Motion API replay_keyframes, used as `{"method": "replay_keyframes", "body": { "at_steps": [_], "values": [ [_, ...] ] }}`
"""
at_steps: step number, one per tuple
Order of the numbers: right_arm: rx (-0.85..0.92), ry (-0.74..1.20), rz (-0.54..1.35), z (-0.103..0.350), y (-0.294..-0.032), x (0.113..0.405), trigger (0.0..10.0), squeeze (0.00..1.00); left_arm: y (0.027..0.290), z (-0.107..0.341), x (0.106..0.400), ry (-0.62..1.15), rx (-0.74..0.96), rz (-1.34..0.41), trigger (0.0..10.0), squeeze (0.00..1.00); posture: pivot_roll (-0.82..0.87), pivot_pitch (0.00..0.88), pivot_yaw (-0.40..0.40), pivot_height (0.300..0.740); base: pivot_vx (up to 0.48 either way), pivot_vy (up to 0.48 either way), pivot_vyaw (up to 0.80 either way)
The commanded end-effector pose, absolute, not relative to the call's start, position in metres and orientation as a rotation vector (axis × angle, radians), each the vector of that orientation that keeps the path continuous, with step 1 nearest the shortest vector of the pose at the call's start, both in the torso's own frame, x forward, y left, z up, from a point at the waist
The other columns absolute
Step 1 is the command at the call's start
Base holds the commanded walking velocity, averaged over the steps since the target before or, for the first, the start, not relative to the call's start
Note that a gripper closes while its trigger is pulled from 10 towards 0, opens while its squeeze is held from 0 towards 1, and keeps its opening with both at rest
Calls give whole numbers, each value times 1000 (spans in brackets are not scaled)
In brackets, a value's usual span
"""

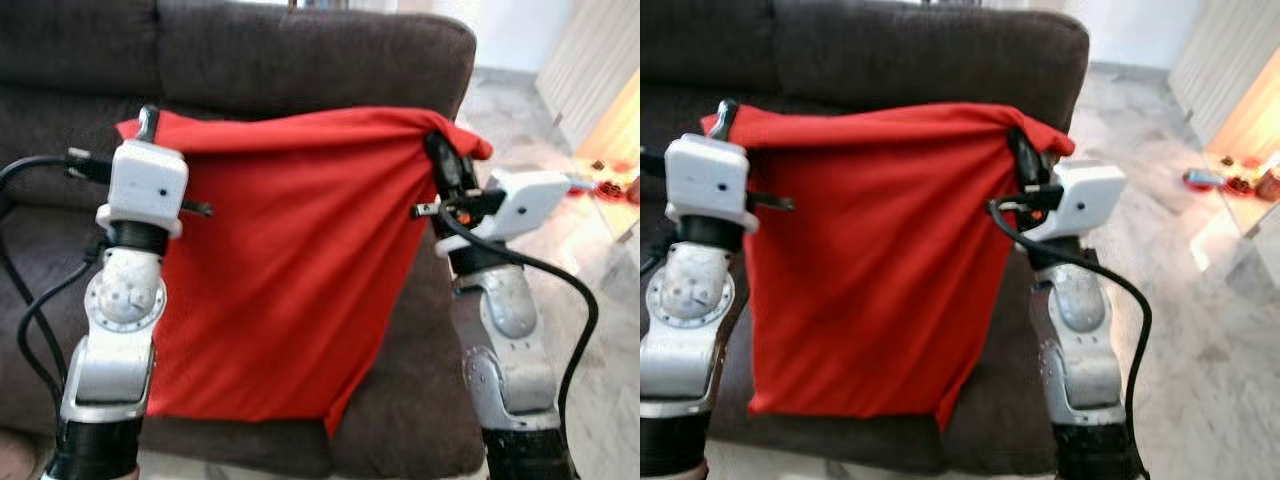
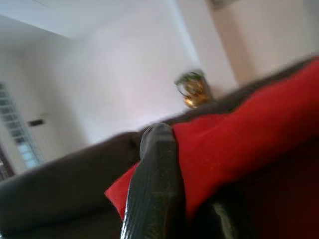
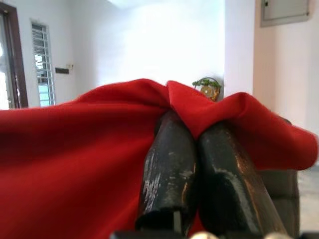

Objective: Move the pillow to the sofa from floor

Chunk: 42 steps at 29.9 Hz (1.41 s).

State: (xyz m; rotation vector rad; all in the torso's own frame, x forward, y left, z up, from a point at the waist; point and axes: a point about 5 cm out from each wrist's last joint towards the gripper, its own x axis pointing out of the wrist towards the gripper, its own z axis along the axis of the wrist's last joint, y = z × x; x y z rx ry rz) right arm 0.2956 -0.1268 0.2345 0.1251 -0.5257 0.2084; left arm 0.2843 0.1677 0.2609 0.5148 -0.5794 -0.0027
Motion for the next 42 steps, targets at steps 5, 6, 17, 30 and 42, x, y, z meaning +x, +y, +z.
{"method": "replay_keyframes", "body": {
  "at_steps": [5, 6, 17, 30, 42],
  "values": [
    [102, -498, 207, 227, -127, 294, 10000, 0, 164, 231, 289, -420, 500, -96, 10000, 0, 151, 97, -76, 740, 0, 0, 0],
    [98, -479, 209, 223, -127, 295, 10000, 0, 164, 228, 290, -403, 498, -102, 10000, 0, 152, 99, -77, 740, 0, 0, 0],
    [78, -363, 235, 197, -122, 295, 10000, 0, 170, 207, 293, -262, 570, -119, 10000, 0, 156, 99, -78, 740, 0, 0, 0],
    [54, -330, 283, 191, -117, 295, 10000, 1000, 175, 207, 293, -243, 565, -79, 10000, 1000, 154, 96, -78, 740, 0, 0, 0],
    [-11, -300, 157, 180, -140, 302, 10000, 0, 176, 199, 293, -217, 563, -64, 10000, 1000, 154, 97, -77, 740, 0, 0, 0]
  ]
}}
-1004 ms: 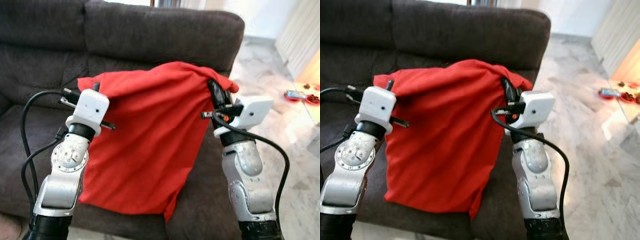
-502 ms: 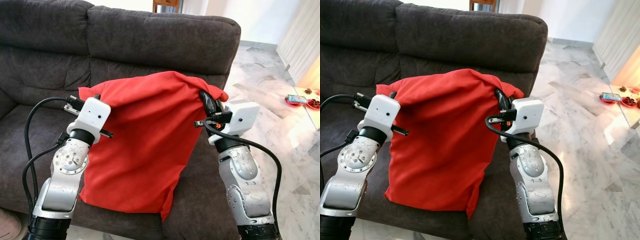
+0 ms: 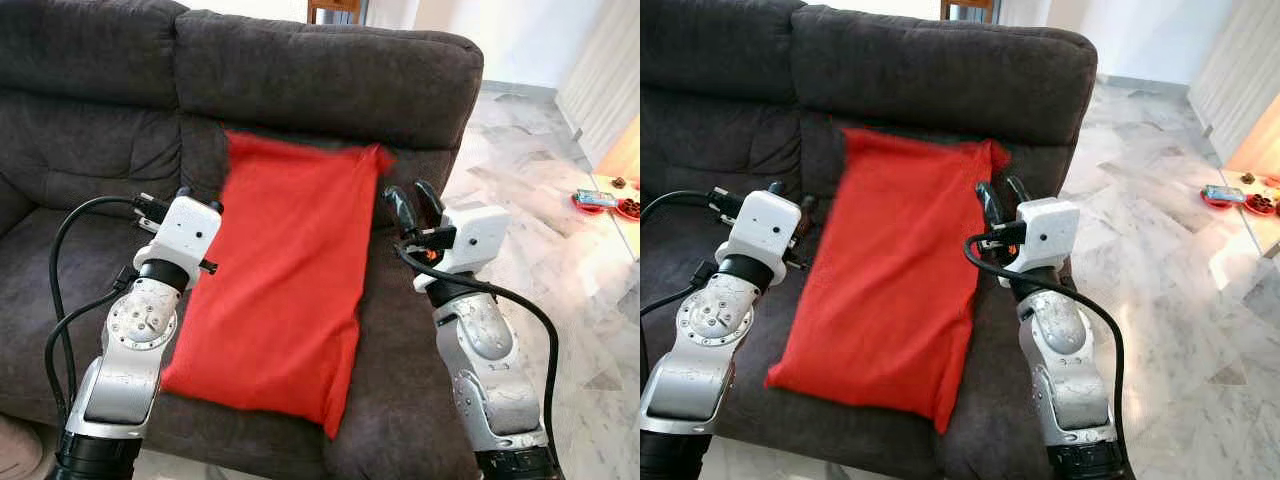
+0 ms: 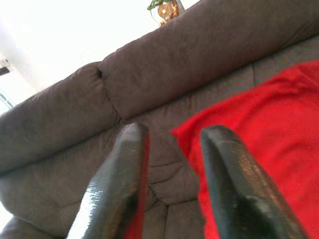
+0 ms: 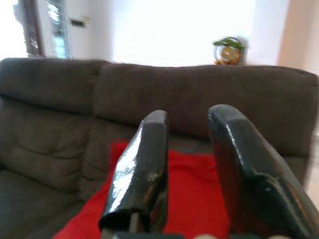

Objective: Move the pillow to the sofa from floor

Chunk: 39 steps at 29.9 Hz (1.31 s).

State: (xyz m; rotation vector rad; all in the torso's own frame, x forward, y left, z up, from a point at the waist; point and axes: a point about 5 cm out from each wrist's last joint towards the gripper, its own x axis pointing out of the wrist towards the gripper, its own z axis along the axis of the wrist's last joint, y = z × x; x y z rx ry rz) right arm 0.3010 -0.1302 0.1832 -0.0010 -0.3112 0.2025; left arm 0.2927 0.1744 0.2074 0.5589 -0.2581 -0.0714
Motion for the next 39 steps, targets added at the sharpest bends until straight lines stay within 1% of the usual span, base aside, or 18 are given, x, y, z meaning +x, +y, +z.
{"method": "replay_keyframes", "body": {
  "at_steps": [1, 3, 6, 7, 8, 9, 11, 12, 14, 16, 18, 21, 25, 26, 28, 31, 33, 39],
  "values": [
    [-33, -272, 105, 173, -150, 305, 10000, 0, 179, 192, 292, -192, 555, -62, 10000, 0, 155, 95, -76, 740, 0, 0, 0],
    [-68, -228, 36, 161, -165, 307, 10000, 0, 184, 179, 290, -152, 544, -57, 10000, 0, 155, 97, -78, 740, 0, 0, 0],
    [-125, -123, -66, 133, -195, 307, 10000, 0, 199, 148, 286, -45, 522, -31, 10000, 0, 153, 92, -80, 740, 0, 0, 0],
    [-171, -40, -126, 112, -215, 303, 10000, 0, 210, 129, 282, 24, 518, -8, 10000, 0, 155, 93, -81, 740, 0, 0, 0],
    [-182, -17, -144, 105, -220, 301, 10000, 0, 214, 123, 281, 46, 516, -1, 10000, 0, 157, 92, -82, 740, 0, 0, 0],
    [-205, 39, -196, 92, -233, 297, 10000, 0, 222, 110, 277, 94, 507, 18, 10000, 0, 157, 92, -82, 740, 0, 0, 0],
    [-206, 97, -241, 77, -246, 291, 10000, 0, 231, 95, 272, 150, 506, 35, 10000, 0, 153, 89, -81, 740, 0, 0, 0],
    [-206, 97, -241, 77, -246, 291, 10000, 0, 231, 95, 272, 150, 506, 35, 10000, 0, 153, 89, -81, 740, 0, 0, 0],
    [-223, 207, -300, 49, -264, 278, 10000, 0, 243, 72, 262, 230, 488, 55, 10000, 0, 144, 86, -76, 740, 0, 0, 0],
    [-247, 305, -322, 28, -273, 266, 10000, 0, 252, 50, 252, 315, 464, 63, 10000, 0, 142, 82, -74, 740, 0, 0, 0],
    [-258, 385, -334, 13, -278, 256, 10000, 0, 256, 35, 245, 368, 438, 66, 10000, 0, 147, 75, -75, 740, 0, 0, 0],
    [-239, 561, -373, -18, -284, 228, 10000, 0, 256, 1, 230, 490, 386, 51, 10000, 0, 145, 60, -76, 740, 0, 0, 0],
    [-229, 691, -365, -40, -280, 205, 10000, 0, 250, -23, 217, 579, 369, 21, 10000, 0, 124, 33, -76, 740, 0, 0, 0],
    [-240, 761, -356, -50, -278, 193, 10000, 0, 247, -32, 212, 615, 346, 21, 10000, 0, 133, 24, -77, 740, 0, 0, 0],
    [-223, 804, -376, -57, -277, 183, 10000, 0, 247, -38, 208, 641, 328, 35, 10000, 0, 136, 10, -79, 740, 0, 0, 0],
    [-214, 824, -386, -60, -276, 179, 10000, 0, 250, -42, 204, 659, 290, 62, 10000, 0, 135, 0, -78, 740, 0, 0, 0],
    [-183, 854, -411, -65, -275, 172, 10000, 0, 254, -54, 192, 730, 255, 94, 10000, 0, 140, 0, -75, 740, 0, 0, 0],
    [-146, 889, -394, -70, -268, 168, 10000, 0, 251, -61, 186, 762, 216, 118, 10000, 0, 139, 0, -73, 740, 0, 0, 0]
  ]
}}
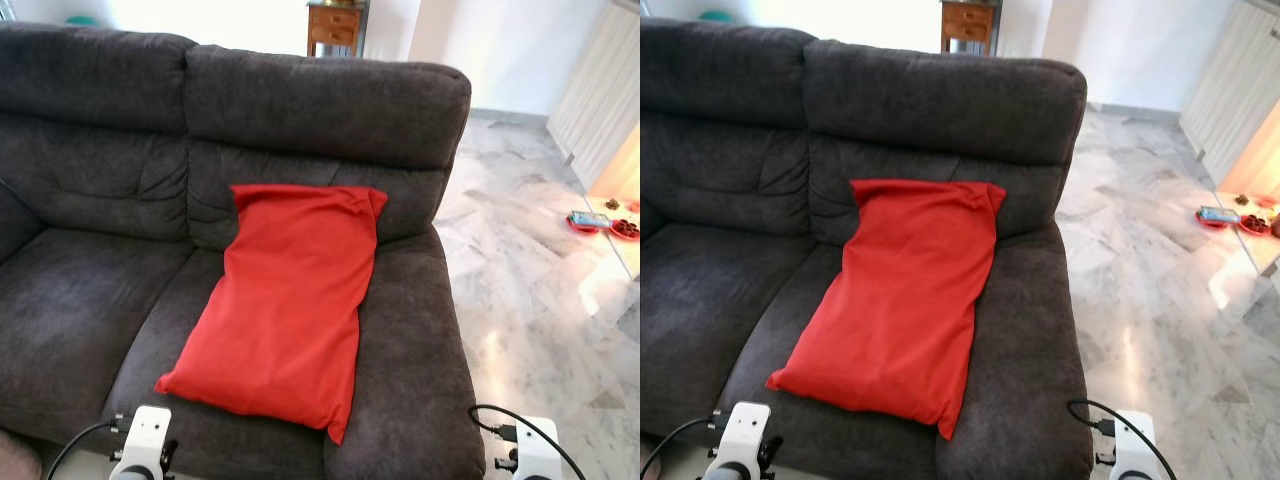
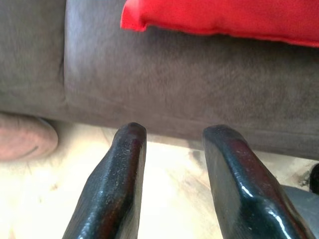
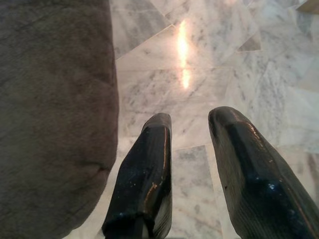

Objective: Move the pillow to the sofa from floor

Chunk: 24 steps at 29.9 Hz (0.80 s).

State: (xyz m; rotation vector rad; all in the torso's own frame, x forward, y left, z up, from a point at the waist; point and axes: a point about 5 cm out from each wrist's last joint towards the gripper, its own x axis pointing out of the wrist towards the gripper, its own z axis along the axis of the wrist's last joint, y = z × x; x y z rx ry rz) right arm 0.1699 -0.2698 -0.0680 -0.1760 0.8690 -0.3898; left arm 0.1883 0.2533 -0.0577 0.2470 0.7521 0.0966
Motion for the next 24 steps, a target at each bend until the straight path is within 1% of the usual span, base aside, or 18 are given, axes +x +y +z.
{"method": "replay_keyframes", "body": {
  "at_steps": [1, 6, 9, 13, 15, 24],
  "values": [
    [-137, 897, -382, -72, -265, 168, 10000, 0, 251, -62, 185, 770, 206, 128, 10000, 0, 139, 0, -73, 740, 0, 0, 0],
    [-92, 915, -345, -76, -254, 168, 10000, 0, 252, -63, 185, 784, 156, 164, 10000, 0, 135, 0, -75, 740, 0, 0, 0],
    [-85, 924, -315, -77, -249, 169, 10000, 0, 250, -65, 184, 798, 162, 156, 10000, 0, 130, 0, -76, 740, 0, 0, 0],
    [-58, 919, -311, -77, -249, 170, 10000, 0, 247, -68, 182, 812, 149, 157, 10000, 0, 115, 0, -74, 740, 0, 0, 0],
    [-76, 918, -295, -76, -249, 171, 10000, 0, 245, -69, 181, 824, 146, 155, 10000, 0, 112, 0, -75, 740, 0, 0, 0],
    [-59, 913, -301, -76, -251, 170, 10000, 0, 237, -71, 182, 828, 127, 145, 10000, 0, 121, 0, -84, 740, 0, 0, 0]
  ]
}}
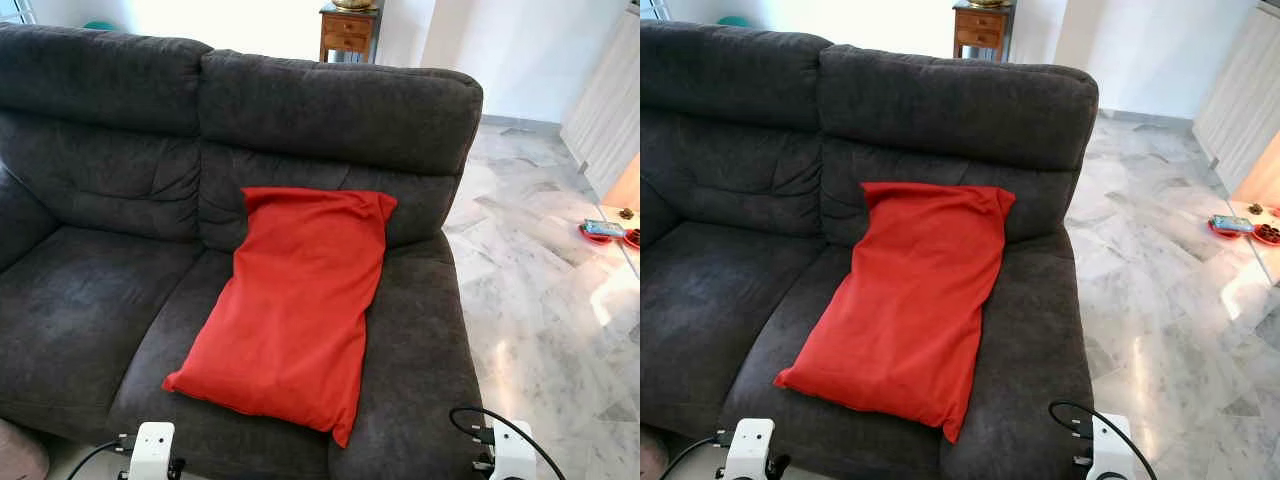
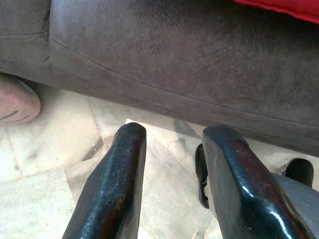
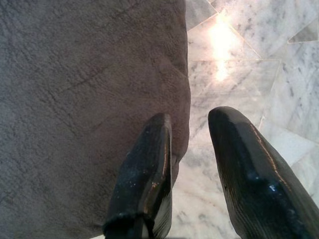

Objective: Move the pillow to the sofa from floor

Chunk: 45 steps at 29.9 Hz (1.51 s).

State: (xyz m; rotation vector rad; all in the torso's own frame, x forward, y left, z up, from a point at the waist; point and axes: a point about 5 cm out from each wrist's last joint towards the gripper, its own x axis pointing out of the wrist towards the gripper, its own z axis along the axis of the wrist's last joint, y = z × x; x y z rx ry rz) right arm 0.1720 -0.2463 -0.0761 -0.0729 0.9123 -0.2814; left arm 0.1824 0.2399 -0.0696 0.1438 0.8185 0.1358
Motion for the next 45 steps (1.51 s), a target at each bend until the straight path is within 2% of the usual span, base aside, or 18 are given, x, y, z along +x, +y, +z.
{"method": "replay_keyframes", "body": {
  "at_steps": [1, 8, 15, 23, 32, 37, 39, 45],
  "values": [
    [-59, 913, -302, -76, -251, 170, 10000, 0, 236, -71, 183, 827, 128, 142, 10000, 0, 121, 0, -84, 740, 0, 0, 0],
    [-49, 902, -345, -73, -258, 171, 10000, 0, 230, -71, 186, 832, 137, 111, 10000, 0, 82, 0, -42, 740, 0, 0, 0],
    [-34, 883, -379, -71, -263, 172, 10000, 0, 221, -70, 194, 829, 152, 61, 10000, 0, 43, 0, 3, 740, 0, 281, 0],
    [-23, 915, -418, -75, -274, 153, 10000, 0, 219, -70, 195, 838, 168, 30, 10000, 0, -19, 0, 43, 740, 0, 281, 0],
    [-60, 900, -438, -74, -276, 153, 10000, 0, 225, -68, 197, 841, 185, 33, 10000, 0, -37, 0, 18, 740, 0, 277, 0],
    [-18, 788, -479, -66, -279, 162, 10000, 0, 233, -65, 198, 824, 182, 75, 10000, 0, -11, 0, -18, 740, 0, 280, 0],
    [3, 750, -426, -63, -275, 171, 10000, 0, 237, -65, 195, 825, 173, 109, 10000, 0, 28, 0, -28, 740, 0, 279, 0],
    [-18, 760, -414, -63, -269, 178, 10000, 0, 243, -67, 188, 831, 160, 142, 10000, 0, 57, 0, -9, 740, 0, 277, 0]
  ]
}}
